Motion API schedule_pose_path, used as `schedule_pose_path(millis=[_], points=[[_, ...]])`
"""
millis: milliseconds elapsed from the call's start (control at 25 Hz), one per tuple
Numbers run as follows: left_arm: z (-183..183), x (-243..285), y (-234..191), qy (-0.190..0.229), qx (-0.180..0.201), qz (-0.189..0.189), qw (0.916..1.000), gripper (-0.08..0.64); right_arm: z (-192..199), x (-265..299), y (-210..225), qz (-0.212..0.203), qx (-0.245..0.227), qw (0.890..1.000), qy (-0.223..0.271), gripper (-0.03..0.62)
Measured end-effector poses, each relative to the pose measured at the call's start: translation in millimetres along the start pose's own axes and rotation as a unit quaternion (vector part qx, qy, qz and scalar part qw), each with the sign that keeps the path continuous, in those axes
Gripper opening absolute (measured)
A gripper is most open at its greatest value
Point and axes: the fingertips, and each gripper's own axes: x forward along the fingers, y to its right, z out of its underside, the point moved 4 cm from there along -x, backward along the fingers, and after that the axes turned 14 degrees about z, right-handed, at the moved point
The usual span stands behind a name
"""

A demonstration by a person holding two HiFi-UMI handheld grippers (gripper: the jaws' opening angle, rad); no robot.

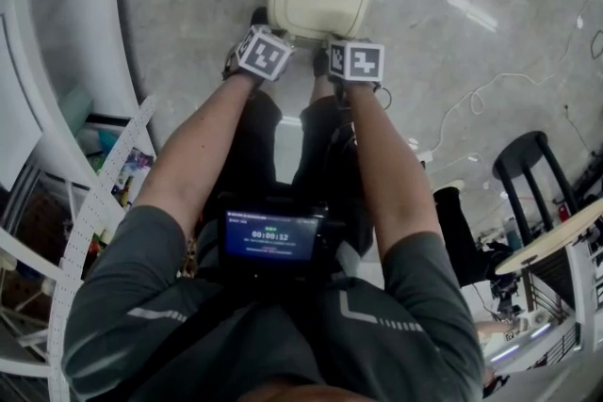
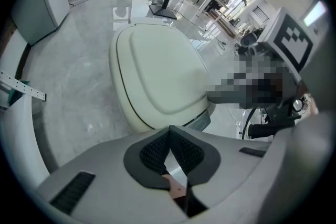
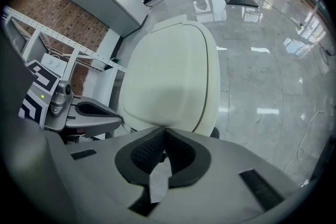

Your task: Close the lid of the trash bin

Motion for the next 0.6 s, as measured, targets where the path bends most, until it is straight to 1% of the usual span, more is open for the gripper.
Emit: schedule_pose_path(millis=[160, 320, 600], points=[[-1.9, 2.8, 0.9, 0.011, -0.009, 0.006, 0.9999, -0.003, 2.0, 0.6, -1.4, 0.005, 0.005, 1.000, 0.001, 0.005], [-7.9, 2.0, 0.6, 0.017, -0.002, 0.001, 0.9998, -0.003, 0.5, -1.0, 1.4, 0.009, 0.007, 1.000, 0.005, 0.006], [-9.0, 4.2, 2.7, 0.021, -0.021, 0.005, 0.9996, -0.003, 1.2, 0.4, 2.9, 0.008, 0.015, 1.000, -0.003, 0.006]])
